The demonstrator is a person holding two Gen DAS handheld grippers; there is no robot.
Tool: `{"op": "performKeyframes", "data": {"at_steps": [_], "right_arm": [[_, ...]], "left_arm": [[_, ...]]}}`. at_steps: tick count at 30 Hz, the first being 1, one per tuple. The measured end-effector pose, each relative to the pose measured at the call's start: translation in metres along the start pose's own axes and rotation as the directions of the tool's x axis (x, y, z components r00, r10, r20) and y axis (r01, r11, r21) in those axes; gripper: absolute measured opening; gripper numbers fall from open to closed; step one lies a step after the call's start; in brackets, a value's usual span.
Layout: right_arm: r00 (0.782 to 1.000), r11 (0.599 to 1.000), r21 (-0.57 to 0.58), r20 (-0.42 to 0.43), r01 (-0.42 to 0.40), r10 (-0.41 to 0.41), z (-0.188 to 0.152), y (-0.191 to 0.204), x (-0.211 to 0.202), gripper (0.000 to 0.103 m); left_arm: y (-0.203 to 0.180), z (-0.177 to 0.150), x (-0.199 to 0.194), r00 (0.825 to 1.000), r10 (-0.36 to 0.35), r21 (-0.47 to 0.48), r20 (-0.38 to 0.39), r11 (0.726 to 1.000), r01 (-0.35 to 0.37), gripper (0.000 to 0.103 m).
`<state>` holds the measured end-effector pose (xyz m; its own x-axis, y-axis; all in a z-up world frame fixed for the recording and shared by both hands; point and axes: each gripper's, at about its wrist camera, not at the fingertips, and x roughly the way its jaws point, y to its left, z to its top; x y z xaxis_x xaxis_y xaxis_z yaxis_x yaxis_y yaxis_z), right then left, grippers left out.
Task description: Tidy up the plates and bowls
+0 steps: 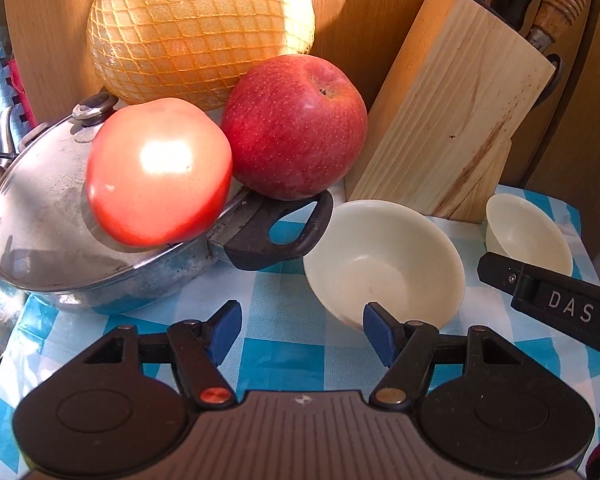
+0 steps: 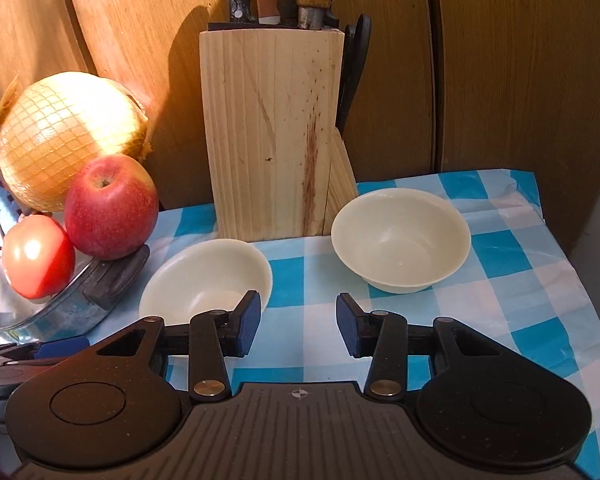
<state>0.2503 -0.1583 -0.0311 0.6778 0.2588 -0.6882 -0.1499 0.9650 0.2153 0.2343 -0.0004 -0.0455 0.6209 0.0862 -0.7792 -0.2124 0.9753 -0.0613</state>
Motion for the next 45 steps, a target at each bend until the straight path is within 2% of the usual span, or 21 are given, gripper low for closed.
{"op": "performKeyframes", "data": {"at_steps": [4,7,11,20,31,45], "right_arm": [[1.0,1.0,0.0,-0.021,0.004,-0.004,0.004,0.003,0.019,0.05],[0.999,1.0,-0.03,-0.037,0.007,-0.008,0.003,0.008,0.031,0.043],[0.999,0.991,-0.128,-0.032,0.034,-0.038,-0.001,0.021,0.038,0.024],[0.999,0.989,-0.147,-0.037,0.01,-0.015,-0.001,0.021,0.038,0.008],[1.0,0.989,-0.147,-0.012,0.0,-0.002,-0.005,0.019,0.023,0.006],[0.999,0.988,-0.149,0.034,-0.033,0.038,-0.009,0.015,-0.012,0.003]], "left_arm": [[-0.003,-0.001,0.007,1.0,-0.011,-0.018,0.0,1.0,0.011,0.06],[-0.011,-0.002,0.014,1.0,0.016,0.014,-0.001,1.0,-0.016,0.06],[-0.017,-0.004,0.027,0.999,0.052,0.039,-0.007,0.998,-0.052,0.061],[-0.018,-0.001,0.029,1.0,0.026,0.048,-0.014,0.999,-0.025,0.049],[-0.018,-0.006,0.007,0.998,-0.063,0.075,0.006,0.995,0.062,0.032],[-0.018,-0.018,-0.033,0.99,-0.14,0.101,0.032,0.986,0.136,0.031]]}}
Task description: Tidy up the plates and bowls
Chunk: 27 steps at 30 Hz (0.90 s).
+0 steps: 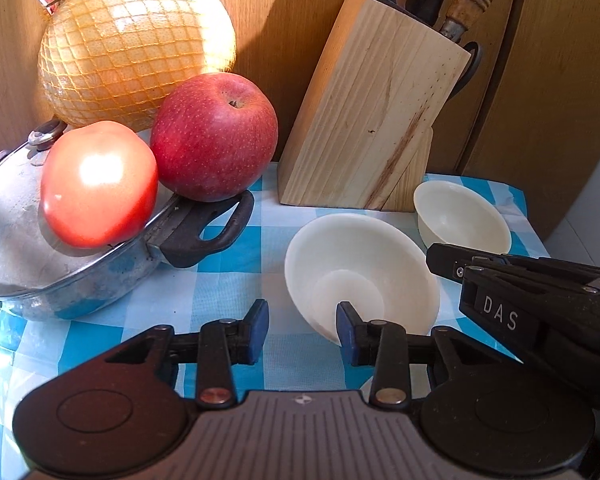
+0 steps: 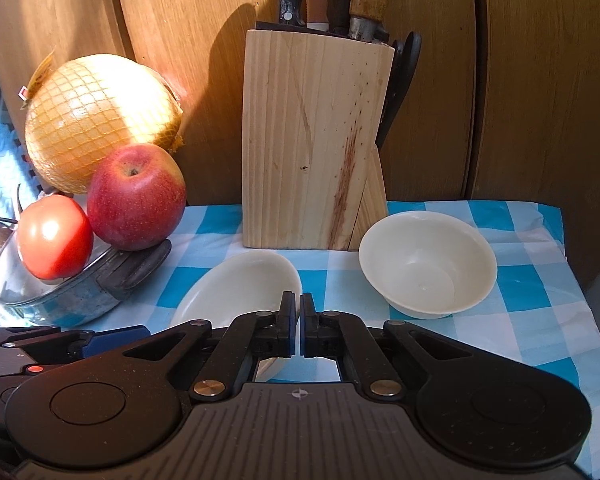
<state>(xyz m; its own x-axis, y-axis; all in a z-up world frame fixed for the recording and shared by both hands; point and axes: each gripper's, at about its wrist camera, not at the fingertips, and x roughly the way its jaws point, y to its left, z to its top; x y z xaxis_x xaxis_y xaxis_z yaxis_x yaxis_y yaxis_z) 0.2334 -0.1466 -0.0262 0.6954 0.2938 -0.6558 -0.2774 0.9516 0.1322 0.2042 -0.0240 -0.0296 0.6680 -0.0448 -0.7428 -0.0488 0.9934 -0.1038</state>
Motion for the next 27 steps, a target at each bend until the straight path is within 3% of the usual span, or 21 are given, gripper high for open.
{"op": "performKeyframes", "data": {"at_steps": [8,13,15,16,17,19,22,24,27], "right_arm": [[1.0,1.0,0.019,0.011,0.006,-0.006,-0.011,-0.001,-0.026,0.002],[1.0,0.999,0.037,0.018,0.025,-0.025,-0.014,-0.004,-0.032,0.003],[0.999,0.997,0.074,0.012,0.035,-0.036,-0.013,-0.009,-0.024,0.01],[0.999,0.995,0.095,0.003,0.044,-0.045,-0.012,-0.012,-0.019,0.021],[0.999,0.993,0.107,-0.008,0.051,-0.05,-0.012,-0.015,-0.013,0.026],[0.998,0.989,0.135,-0.017,0.067,-0.065,-0.011,-0.021,-0.001,0.026],[0.998,0.981,0.186,-0.039,0.05,-0.044,-0.01,-0.03,0.015,0.038],[0.998,0.977,0.211,-0.051,0.034,-0.023,-0.01,-0.033,0.025,0.039],[0.997,0.982,0.184,-0.076,0.04,-0.027,-0.01,-0.031,0.035,0.039]], "left_arm": [[-0.012,-0.006,-0.018,0.999,-0.042,0.034,0.016,0.999,0.042,0.031],[-0.009,-0.002,-0.012,1.0,-0.004,0.02,0.014,1.0,0.003,0.031],[-0.002,0.002,-0.002,1.0,0.014,-0.021,-0.015,1.0,-0.014,0.031],[0.004,0.004,0.005,0.999,0.004,-0.063,-0.035,0.998,-0.006,0.031],[0.008,0.007,0.011,0.999,-0.008,-0.093,-0.053,0.996,0.003,0.031],[0.012,0.011,0.021,0.997,-0.027,-0.13,-0.073,0.991,0.017,0.032],[0.014,0.018,0.028,0.998,-0.037,-0.157,-0.052,0.987,0.029,0.033],[0.014,0.022,0.031,0.998,-0.056,-0.168,-0.04,0.985,0.048,0.036],[0.007,0.021,0.038,0.999,-0.014,-0.125,-0.043,0.992,0.008,0.037]]}}
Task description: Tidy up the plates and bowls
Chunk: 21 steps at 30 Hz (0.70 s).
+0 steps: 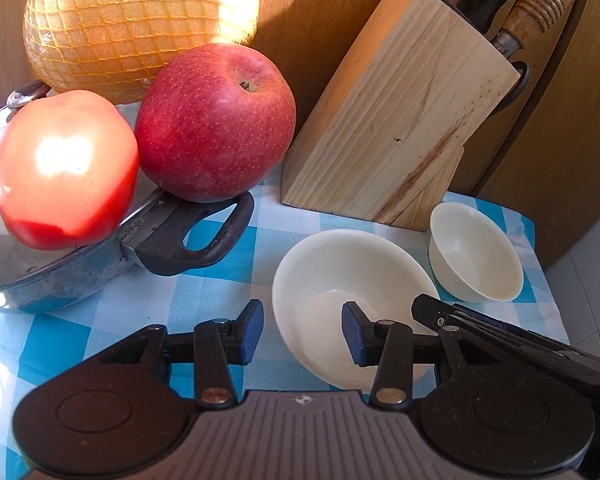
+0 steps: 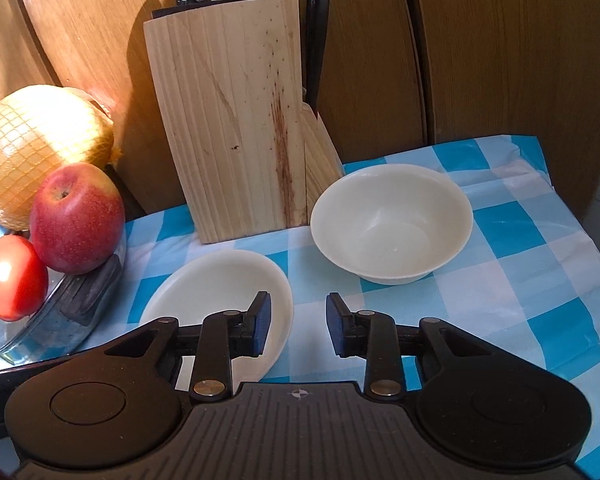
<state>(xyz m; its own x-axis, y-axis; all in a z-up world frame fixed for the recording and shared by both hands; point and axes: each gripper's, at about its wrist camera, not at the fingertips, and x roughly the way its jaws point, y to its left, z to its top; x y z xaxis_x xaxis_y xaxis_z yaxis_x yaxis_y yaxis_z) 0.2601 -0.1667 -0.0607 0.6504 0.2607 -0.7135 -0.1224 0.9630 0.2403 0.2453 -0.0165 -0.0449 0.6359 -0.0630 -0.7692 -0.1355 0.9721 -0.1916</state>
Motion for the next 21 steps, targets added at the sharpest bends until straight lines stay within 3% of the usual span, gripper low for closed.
{"op": "performKeyframes", "data": {"at_steps": [3,5,10,21], "right_arm": [[0.999,1.0,-0.004,-0.037,-0.008,0.008,-0.002,0.001,0.01,0.031],[0.999,1.0,-0.019,-0.048,-0.009,0.008,-0.004,0.003,0.014,0.015],[0.998,0.999,-0.003,-0.05,-0.041,0.041,-0.004,0.002,0.011,0.012],[0.997,0.997,0.013,-0.027,-0.078,0.078,-0.005,-0.003,-0.009,0.012]], "left_arm": [[-0.006,-0.005,0.009,0.999,0.049,0.046,-0.009,0.998,-0.049,0.036],[-0.009,-0.007,0.011,0.999,0.043,0.06,-0.019,0.997,-0.041,0.032],[-0.016,-0.006,0.007,0.998,0.058,0.108,0.005,0.993,-0.058,0.027],[-0.028,-0.008,-0.023,0.996,0.058,0.148,0.061,0.987,-0.066,0.027]]}}
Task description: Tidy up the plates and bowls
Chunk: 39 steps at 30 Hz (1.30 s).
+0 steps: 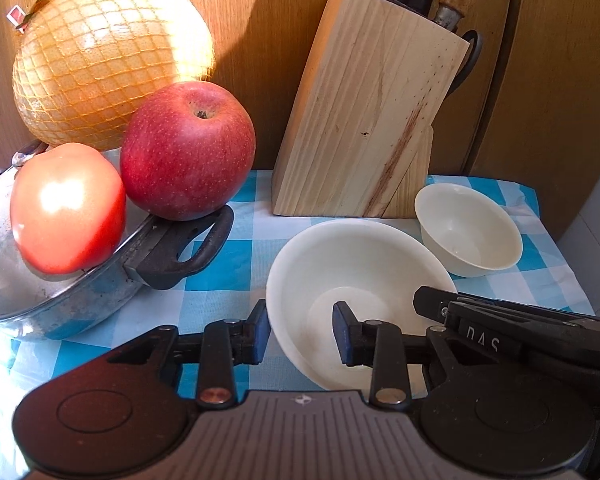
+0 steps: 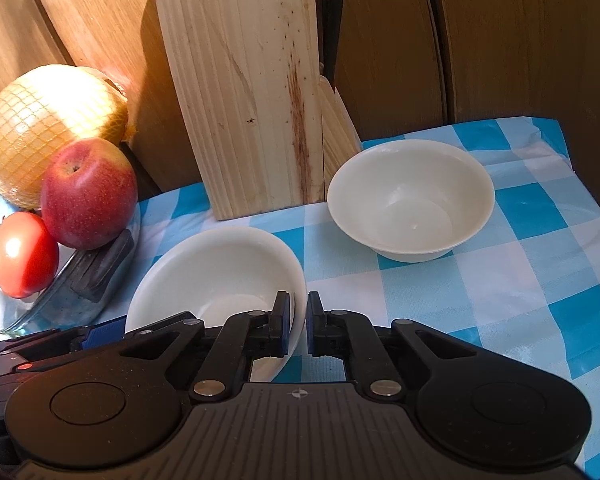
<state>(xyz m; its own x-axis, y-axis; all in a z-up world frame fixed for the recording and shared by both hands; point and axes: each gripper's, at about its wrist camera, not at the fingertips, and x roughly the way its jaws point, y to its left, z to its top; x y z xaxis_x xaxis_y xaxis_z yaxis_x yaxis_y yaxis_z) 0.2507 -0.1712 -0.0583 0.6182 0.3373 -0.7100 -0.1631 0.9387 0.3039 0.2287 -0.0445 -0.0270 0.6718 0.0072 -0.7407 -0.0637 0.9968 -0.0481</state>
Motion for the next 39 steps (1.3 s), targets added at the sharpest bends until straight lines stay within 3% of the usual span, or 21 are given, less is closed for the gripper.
{"op": "performKeyframes", "data": {"at_steps": [18,25,31,39], "right_arm": [[0.996,1.0,0.007,0.093,0.0,0.0,-0.01,0.007,-0.069,0.012],[0.996,1.0,-0.012,0.087,0.025,-0.024,-0.024,0.014,-0.095,0.012],[0.998,0.998,-0.03,0.034,0.062,-0.061,-0.051,0.016,-0.104,0.012],[0.997,0.996,-0.042,0.005,0.076,-0.076,-0.071,0.012,-0.109,0.013]], "left_arm": [[-0.004,-0.008,-0.06,0.997,-0.045,0.03,0.066,0.999,0.043,0.028],[-0.001,-0.032,-0.072,0.997,-0.072,0.043,0.007,0.996,0.072,0.028],[-0.003,-0.054,-0.078,0.996,-0.087,0.063,-0.034,0.994,0.089,0.028],[-0.006,-0.07,-0.078,0.995,-0.075,0.075,-0.066,0.994,0.08,0.028]]}}
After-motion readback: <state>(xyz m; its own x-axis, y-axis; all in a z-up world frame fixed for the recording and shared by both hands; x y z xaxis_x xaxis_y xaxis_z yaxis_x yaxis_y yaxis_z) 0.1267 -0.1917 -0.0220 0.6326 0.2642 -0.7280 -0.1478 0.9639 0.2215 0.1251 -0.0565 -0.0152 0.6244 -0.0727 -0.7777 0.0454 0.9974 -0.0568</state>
